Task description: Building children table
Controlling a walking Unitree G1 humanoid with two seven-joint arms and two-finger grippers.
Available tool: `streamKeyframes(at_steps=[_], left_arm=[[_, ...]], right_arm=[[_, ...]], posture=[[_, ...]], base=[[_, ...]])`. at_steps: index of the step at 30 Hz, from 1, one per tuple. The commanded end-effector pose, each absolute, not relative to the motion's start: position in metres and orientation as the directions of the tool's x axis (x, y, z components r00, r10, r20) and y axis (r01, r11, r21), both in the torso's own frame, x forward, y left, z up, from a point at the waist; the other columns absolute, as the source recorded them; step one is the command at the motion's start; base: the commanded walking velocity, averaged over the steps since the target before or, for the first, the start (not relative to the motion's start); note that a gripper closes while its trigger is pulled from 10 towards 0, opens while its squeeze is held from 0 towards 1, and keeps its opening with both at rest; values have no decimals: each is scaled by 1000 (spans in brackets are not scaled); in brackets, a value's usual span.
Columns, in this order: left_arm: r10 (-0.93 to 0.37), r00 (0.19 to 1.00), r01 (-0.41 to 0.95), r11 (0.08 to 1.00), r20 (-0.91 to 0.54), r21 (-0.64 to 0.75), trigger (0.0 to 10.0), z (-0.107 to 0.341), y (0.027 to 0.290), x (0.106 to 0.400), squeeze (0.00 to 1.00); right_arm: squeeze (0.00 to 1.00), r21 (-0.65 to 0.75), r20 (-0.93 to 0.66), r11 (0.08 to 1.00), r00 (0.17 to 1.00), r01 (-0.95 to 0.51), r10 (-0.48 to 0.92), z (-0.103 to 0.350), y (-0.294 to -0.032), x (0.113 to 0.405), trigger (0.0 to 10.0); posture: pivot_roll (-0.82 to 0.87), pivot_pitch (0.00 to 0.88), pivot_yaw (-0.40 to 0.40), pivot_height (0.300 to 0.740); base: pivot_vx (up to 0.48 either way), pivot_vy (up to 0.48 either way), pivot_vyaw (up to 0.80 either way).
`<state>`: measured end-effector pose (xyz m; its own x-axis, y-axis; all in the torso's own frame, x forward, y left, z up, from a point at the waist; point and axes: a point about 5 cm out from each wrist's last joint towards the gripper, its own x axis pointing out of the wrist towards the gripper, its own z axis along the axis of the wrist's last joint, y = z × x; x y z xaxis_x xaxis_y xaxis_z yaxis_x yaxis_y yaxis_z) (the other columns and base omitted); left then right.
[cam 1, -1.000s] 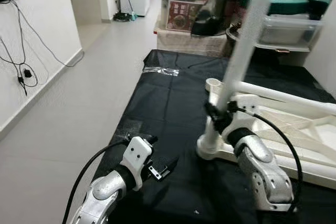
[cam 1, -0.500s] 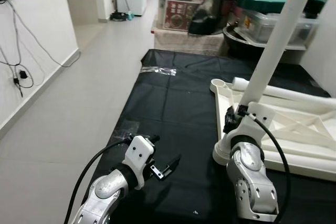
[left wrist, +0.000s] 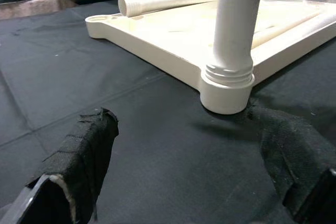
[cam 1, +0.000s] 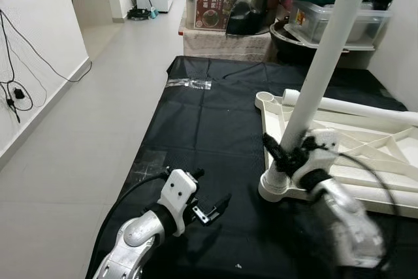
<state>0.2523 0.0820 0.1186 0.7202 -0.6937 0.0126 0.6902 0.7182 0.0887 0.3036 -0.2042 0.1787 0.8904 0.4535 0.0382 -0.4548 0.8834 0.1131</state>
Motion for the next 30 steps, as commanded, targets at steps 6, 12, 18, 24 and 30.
streamKeyframes(at_steps=[6, 12, 18, 24, 30], left_arm=[[-705, 709, 702, 706, 3, 93, 10000, 116, 79, 253, 0], [-707, 707, 704, 704, 4, 94, 10000, 116, 78, 253, 0], [-713, 701, 710, 699, 6, 88, 10000, 115, 77, 252, 0], [-709, 705, 707, 702, 2, 81, 10000, 113, 78, 250, 0], [-708, 706, 706, 703, -5, 81, 10000, 111, 80, 249, 0]], right_arm=[[0, 99, -24, 543, 543, -834, 839, 190, -180, 306, 10000], [0, 95, -4, 440, 441, -893, 897, 196, -165, 316, 10000], [0, 89, -19, 324, 324, -942, 946, 197, -153, 320, 10000], [0, 88, -70, 424, 419, -902, 905, 178, -153, 326, 0], [0, 54, -33, 708, 707, -705, 706, 175, -161, 330, 0]], posture=[[196, 0, -85, 740], [206, 0, -94, 740], [208, 0, -95, 740], [213, 0, -101, 740], [208, 0, -91, 740]], base=[[0, 0, 0], [0, 0, 0], [0, 0, 0], [0, 0, 0], [0, 0, 0]])
